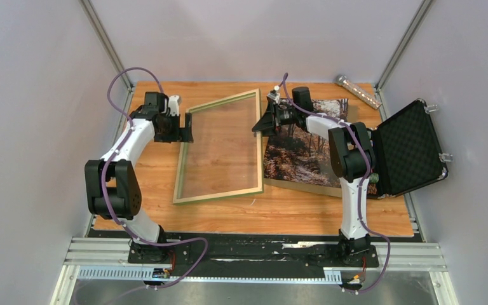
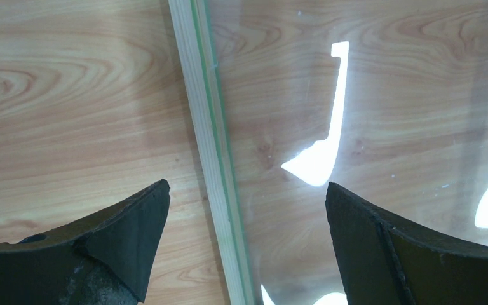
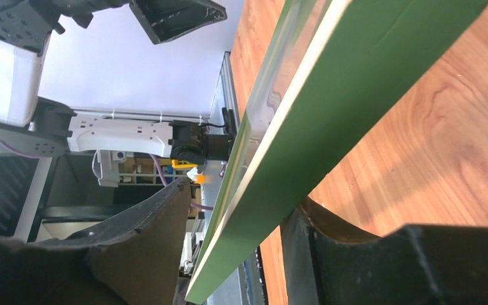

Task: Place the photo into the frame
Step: Adjust the photo frame at the center of the board.

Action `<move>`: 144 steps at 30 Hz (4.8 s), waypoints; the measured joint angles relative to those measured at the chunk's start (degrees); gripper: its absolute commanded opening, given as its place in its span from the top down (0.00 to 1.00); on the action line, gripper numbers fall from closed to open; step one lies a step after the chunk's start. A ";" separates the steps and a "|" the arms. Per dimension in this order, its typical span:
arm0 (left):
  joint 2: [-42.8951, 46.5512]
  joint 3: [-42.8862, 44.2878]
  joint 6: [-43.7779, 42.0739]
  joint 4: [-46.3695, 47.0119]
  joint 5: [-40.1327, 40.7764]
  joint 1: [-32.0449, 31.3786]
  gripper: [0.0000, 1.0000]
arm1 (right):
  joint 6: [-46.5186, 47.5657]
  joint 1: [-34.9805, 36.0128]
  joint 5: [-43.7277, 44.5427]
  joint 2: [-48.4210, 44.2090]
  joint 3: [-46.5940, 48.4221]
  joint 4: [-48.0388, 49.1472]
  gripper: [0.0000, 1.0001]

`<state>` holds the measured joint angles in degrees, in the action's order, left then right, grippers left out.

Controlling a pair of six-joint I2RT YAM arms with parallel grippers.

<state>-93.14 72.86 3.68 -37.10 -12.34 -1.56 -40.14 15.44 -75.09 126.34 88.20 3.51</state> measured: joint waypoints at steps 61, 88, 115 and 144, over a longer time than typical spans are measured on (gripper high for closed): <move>-12.83 -4.70 -13.62 -12.96 -9.97 2.08 0.93 | 13.97 -0.09 19.21 -1.31 -0.70 -16.37 0.56; -11.98 -4.55 -15.10 -14.47 -12.17 3.54 0.11 | 6.01 -0.57 9.11 -3.78 -3.30 -6.84 0.52; -16.57 1.05 -10.27 -11.21 -27.26 -4.42 0.00 | -43.21 6.54 -4.31 -5.62 1.05 47.10 0.46; -15.28 -0.61 2.97 5.51 -21.73 -5.44 0.00 | -21.42 9.53 -6.14 -16.04 -1.70 18.01 0.38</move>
<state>-108.42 72.25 6.66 -31.59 -34.06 -7.01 -61.56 24.97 -81.23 110.30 86.50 21.52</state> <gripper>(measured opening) 0.998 0.605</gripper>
